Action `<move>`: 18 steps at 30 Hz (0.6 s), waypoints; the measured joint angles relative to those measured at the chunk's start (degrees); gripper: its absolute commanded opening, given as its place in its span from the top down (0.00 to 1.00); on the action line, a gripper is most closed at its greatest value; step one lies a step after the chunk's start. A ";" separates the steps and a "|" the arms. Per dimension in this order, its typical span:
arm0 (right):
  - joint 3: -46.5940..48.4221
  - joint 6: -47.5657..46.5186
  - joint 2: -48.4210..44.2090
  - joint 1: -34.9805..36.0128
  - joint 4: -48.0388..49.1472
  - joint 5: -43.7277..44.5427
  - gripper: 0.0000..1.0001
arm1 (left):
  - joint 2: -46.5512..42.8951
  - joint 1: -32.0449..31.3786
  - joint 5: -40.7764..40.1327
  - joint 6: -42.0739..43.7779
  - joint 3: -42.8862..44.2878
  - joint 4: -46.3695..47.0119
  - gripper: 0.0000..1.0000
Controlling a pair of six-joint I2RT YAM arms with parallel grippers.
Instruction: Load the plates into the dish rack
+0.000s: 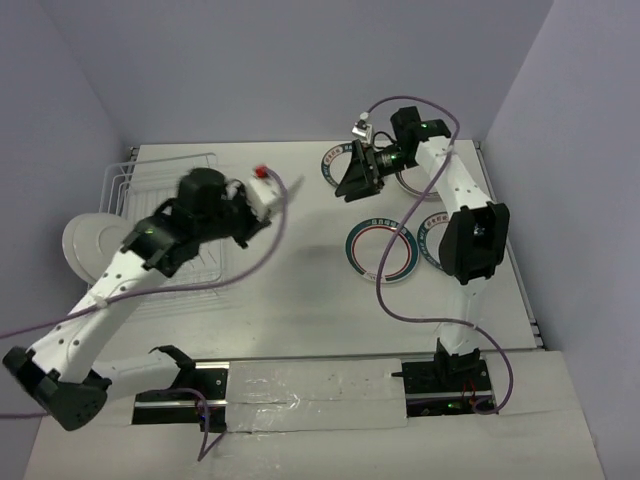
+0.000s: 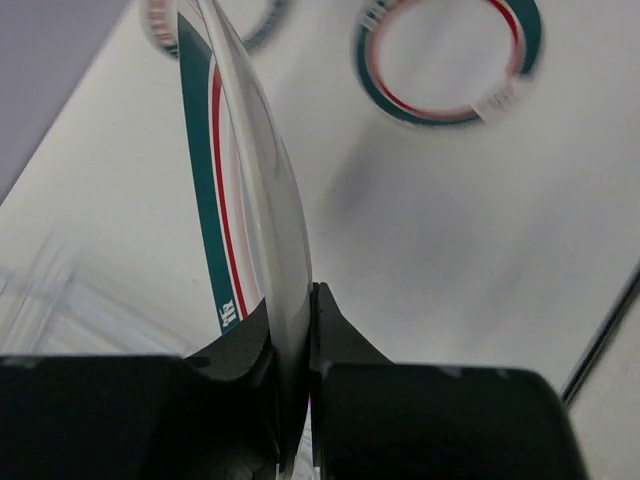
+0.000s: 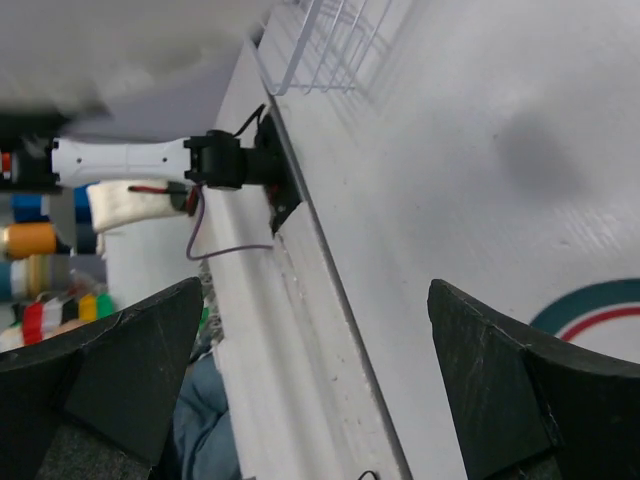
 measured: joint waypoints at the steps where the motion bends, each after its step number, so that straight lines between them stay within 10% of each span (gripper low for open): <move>1: 0.02 0.15 -0.96 -0.55 0.24 0.94 0.00 | -1.53 5.22 2.01 -3.65 1.16 0.31 1.00; 18: -7.82 0.22 -5.73 -0.90 5.73 6.75 0.00 | -13.68 54.82 18.82 -22.86 6.43 -7.89 1.00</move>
